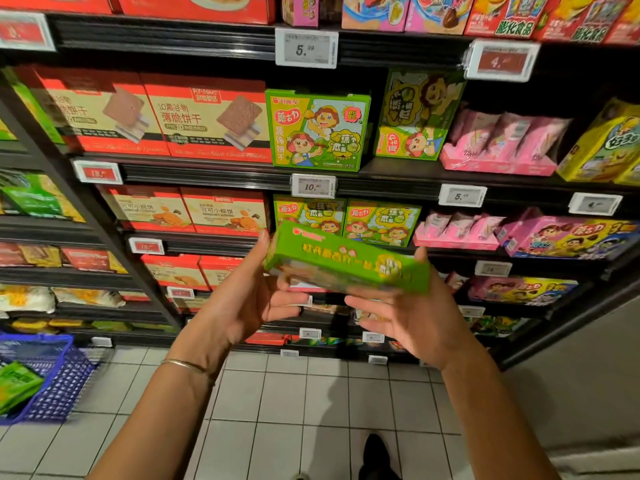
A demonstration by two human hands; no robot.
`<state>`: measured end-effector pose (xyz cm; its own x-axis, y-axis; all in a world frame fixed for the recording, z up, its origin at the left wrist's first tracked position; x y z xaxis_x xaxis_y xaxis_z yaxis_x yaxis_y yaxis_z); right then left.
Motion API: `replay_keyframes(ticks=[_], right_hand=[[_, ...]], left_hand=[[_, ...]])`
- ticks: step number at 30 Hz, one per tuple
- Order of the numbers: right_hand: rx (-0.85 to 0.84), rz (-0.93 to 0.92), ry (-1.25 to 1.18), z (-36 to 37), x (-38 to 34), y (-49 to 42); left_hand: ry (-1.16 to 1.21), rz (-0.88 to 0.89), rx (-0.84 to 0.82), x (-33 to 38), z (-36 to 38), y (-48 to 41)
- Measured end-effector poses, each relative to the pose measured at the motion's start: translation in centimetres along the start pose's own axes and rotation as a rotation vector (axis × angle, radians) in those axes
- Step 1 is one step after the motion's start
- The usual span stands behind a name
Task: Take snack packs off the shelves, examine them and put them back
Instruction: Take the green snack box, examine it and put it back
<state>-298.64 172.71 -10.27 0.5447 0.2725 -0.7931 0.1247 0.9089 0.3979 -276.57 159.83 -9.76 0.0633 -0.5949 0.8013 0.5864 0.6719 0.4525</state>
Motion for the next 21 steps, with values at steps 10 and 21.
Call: replay_keyframes(ticks=[10,21], right_hand=[[-0.083,0.132,0.083,1.8,4.3,-0.4],[0.170,-0.092,-0.028,1.5,3.4,-1.1]], left_hand=[[-0.177,0.356,0.016,3.1,2.7,1.8],[-0.550,0.445,-0.215,0.3,5.7,3.0]])
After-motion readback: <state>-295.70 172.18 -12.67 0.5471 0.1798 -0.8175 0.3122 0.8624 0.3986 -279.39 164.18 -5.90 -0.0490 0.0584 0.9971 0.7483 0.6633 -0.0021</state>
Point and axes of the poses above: each hand's wrist, its own y-axis away from the middle knuckle, its own z-axis out of the palm, x = y × z, the point moved 3 cm from there along -y, towards the middle knuckle
